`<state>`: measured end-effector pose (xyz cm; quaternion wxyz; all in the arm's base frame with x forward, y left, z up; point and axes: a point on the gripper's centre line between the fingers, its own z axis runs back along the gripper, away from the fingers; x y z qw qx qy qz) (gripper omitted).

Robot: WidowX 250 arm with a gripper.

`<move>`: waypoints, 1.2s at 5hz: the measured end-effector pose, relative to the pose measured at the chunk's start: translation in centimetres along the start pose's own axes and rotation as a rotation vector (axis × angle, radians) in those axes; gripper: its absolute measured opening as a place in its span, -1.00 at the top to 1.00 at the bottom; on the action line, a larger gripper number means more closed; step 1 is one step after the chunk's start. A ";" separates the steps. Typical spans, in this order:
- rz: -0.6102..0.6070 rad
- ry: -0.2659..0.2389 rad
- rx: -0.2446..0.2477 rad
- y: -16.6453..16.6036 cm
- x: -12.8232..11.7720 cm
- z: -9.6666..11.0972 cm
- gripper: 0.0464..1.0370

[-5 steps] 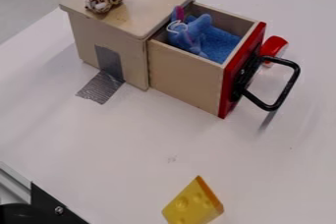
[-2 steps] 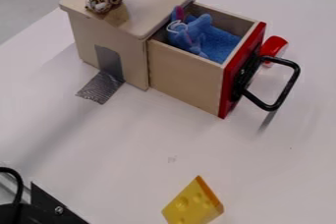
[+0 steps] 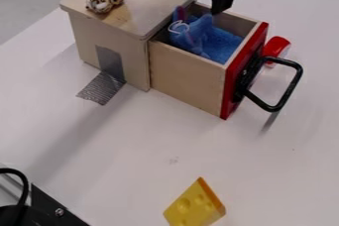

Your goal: Put the blue object out of the drawer and put it at the top the drawer

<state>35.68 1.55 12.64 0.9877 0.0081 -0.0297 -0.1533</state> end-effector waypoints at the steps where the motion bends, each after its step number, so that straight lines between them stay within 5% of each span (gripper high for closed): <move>1: -0.012 0.029 0.012 0.1 0.1 -1.1 -0.93; 4: -0.031 0.055 0.015 -0.8 -0.1 -3.1 -0.84; 6: -0.039 0.056 0.022 -0.8 -0.3 -3.6 0.34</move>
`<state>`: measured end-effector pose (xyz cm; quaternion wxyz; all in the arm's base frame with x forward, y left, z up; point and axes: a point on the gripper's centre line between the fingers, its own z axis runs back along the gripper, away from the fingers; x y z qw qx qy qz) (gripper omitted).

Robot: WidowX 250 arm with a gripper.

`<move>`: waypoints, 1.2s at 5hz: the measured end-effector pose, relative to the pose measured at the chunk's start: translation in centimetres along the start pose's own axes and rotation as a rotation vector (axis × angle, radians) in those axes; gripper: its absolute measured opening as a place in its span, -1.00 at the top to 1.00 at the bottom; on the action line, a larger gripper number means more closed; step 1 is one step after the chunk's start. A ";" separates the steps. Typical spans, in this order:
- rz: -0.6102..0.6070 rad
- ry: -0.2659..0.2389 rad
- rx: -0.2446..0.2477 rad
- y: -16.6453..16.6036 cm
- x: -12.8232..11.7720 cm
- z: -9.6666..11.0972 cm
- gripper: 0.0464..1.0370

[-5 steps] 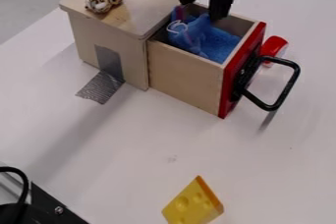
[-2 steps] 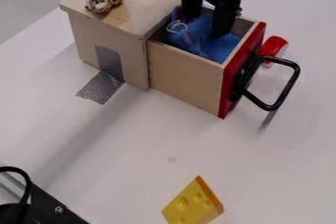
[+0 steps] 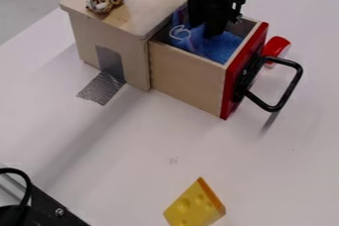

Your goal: Put the blue object out of the drawer and put it at the top the drawer

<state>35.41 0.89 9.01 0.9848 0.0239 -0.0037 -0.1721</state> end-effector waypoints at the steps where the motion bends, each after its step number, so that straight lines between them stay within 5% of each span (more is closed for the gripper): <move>1: -0.001 0.007 0.001 0.0 -0.2 -0.1 0.74; 2: 0.002 0.014 -0.011 0.0 -0.4 -0.1 0.89; 3: 0.022 -0.028 -0.036 0.6 -0.2 2.1 0.92; 5: 0.102 -0.288 -0.010 5.4 1.6 12.6 0.92; 6: 0.152 -0.314 0.006 8.1 0.4 14.3 0.92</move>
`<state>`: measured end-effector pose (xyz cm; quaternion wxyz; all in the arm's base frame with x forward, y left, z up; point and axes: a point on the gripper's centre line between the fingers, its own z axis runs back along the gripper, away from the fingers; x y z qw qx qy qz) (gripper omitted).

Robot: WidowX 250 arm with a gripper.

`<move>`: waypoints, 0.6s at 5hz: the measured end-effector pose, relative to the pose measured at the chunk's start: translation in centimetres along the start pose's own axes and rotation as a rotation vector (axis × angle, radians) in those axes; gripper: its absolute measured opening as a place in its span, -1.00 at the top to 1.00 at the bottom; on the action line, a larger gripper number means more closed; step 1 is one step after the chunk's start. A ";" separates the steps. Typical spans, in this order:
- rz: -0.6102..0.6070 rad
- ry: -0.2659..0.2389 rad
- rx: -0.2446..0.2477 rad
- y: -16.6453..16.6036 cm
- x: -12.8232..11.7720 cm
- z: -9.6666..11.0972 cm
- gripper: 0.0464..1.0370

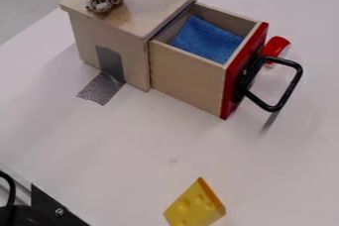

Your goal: Put the blue object out of the drawer and put it at the top the drawer

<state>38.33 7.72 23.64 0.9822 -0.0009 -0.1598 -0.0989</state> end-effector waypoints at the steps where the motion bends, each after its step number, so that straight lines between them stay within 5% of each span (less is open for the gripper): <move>1: 0.010 0.039 0.017 1.3 -1.2 -1.0 0.92; 3: 0.030 0.184 0.019 1.7 -5.2 -5.4 0.92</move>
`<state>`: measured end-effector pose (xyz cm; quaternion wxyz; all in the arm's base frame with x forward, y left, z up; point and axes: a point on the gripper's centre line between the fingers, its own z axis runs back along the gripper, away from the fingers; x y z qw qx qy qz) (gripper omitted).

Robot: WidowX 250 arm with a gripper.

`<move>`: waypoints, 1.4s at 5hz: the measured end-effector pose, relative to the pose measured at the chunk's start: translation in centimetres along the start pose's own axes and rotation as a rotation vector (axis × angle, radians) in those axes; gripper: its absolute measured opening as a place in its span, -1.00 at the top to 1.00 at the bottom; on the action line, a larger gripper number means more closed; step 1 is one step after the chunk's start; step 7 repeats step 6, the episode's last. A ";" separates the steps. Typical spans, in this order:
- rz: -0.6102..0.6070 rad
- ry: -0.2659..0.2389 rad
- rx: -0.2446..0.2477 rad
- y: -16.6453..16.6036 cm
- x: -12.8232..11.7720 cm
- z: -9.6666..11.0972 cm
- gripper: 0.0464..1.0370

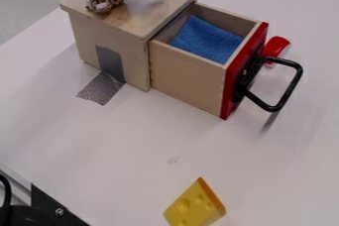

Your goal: Put the blue object out of the drawer and put it at the top the drawer

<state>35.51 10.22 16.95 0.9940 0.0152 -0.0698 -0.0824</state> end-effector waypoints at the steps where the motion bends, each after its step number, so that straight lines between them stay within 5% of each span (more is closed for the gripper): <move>1: 0.015 0.023 0.019 0.3 -0.6 -0.9 0.88; 2: 0.046 0.029 0.031 0.4 -0.8 -1.1 0.51; 3: 0.054 0.048 0.046 0.6 -1.1 -1.1 -0.15; 4: 0.074 0.033 0.046 0.9 -1.5 1.3 -0.70; 5: 0.066 0.014 0.036 1.1 -1.8 4.1 -0.93; 6: 0.040 0.027 -0.014 0.9 -2.3 5.3 -0.92; 7: 0.040 0.027 -0.014 0.9 -2.3 5.3 -0.92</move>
